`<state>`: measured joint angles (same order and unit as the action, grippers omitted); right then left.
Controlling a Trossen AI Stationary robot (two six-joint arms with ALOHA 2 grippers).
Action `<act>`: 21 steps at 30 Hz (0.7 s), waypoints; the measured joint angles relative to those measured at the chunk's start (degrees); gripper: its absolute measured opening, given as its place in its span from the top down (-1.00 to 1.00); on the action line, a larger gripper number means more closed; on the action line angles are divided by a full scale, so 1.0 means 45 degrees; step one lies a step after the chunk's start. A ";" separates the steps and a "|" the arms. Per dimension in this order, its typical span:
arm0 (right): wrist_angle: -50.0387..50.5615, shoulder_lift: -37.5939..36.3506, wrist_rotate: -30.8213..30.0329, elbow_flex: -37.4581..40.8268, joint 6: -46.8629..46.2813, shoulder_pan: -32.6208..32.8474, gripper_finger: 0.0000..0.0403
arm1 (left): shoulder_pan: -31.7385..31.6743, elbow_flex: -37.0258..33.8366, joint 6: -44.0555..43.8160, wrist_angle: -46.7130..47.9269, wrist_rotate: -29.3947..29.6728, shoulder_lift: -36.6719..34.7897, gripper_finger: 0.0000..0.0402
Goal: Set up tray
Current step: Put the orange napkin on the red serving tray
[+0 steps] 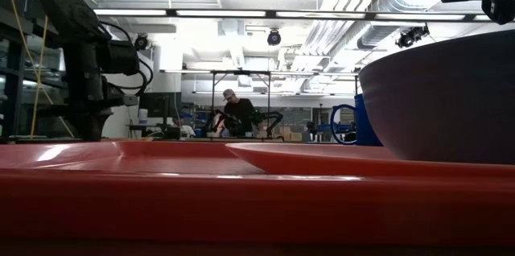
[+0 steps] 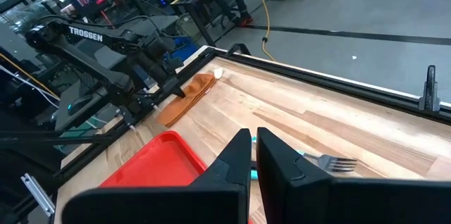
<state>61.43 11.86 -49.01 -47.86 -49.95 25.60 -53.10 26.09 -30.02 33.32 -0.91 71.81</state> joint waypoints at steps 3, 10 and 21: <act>-0.0003 0.0000 0.0008 0.0000 -0.0025 -0.0003 0.99 | -0.0005 -0.0111 0.0047 -0.0034 0.0062 -0.0343 0.91; -0.0005 0.0000 0.0019 0.0000 -0.0006 0.0000 0.99 | -0.0042 -0.0218 0.0058 -0.0023 0.0651 -0.1693 0.93; 0.0000 0.0000 0.0121 0.0000 0.0106 -0.0004 1.00 | -0.0034 -0.0202 0.0493 -0.0199 -0.1016 -0.3704 0.93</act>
<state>61.43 11.86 -48.47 -47.86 -49.47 25.58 -53.25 25.18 -27.80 32.42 -5.48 55.14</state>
